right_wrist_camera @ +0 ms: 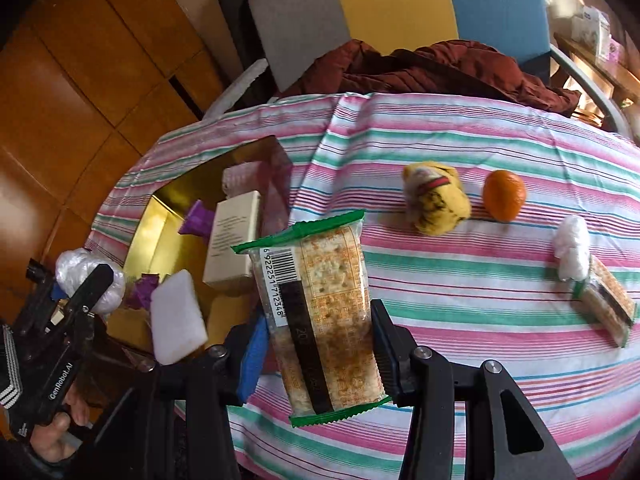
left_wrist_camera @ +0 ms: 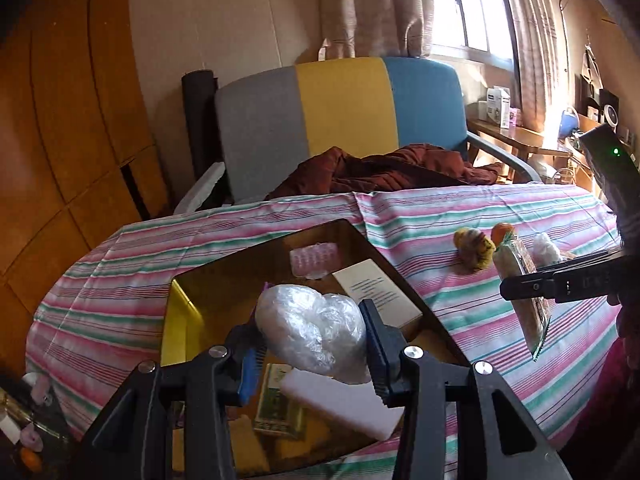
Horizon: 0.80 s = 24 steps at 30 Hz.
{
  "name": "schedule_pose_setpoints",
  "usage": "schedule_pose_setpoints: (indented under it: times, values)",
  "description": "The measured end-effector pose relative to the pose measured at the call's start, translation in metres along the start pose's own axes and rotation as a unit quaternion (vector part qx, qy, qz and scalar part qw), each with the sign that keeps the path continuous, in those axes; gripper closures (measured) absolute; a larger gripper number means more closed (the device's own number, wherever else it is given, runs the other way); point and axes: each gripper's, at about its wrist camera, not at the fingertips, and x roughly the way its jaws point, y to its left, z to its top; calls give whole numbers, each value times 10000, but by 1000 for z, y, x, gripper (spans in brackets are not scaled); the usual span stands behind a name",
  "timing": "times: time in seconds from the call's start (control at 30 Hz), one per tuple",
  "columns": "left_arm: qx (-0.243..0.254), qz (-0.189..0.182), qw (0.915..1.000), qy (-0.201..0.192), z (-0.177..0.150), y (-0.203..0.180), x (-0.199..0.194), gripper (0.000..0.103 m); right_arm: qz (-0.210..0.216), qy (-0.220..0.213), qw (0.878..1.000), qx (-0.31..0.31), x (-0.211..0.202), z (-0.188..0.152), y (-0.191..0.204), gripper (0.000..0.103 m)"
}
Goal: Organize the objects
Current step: 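Drop the wrapped ball into the gold tray with left tool while right tool releases the cracker pack there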
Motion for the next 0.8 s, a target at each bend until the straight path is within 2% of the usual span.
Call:
schedule_pose_setpoints:
  times: [0.3,0.6,0.8]
  values:
    - [-216,265,9994,63,-9,32,1,59,440,-24,9988,-191,20,12,57,55]
    - [-360,355,9986,161,-15,53,9,59,612,55,9976,-324,36,26,90,54]
    - [-628,343,9969,339,-21,80,24,59,730,94,9968,-314,50,40,108,54]
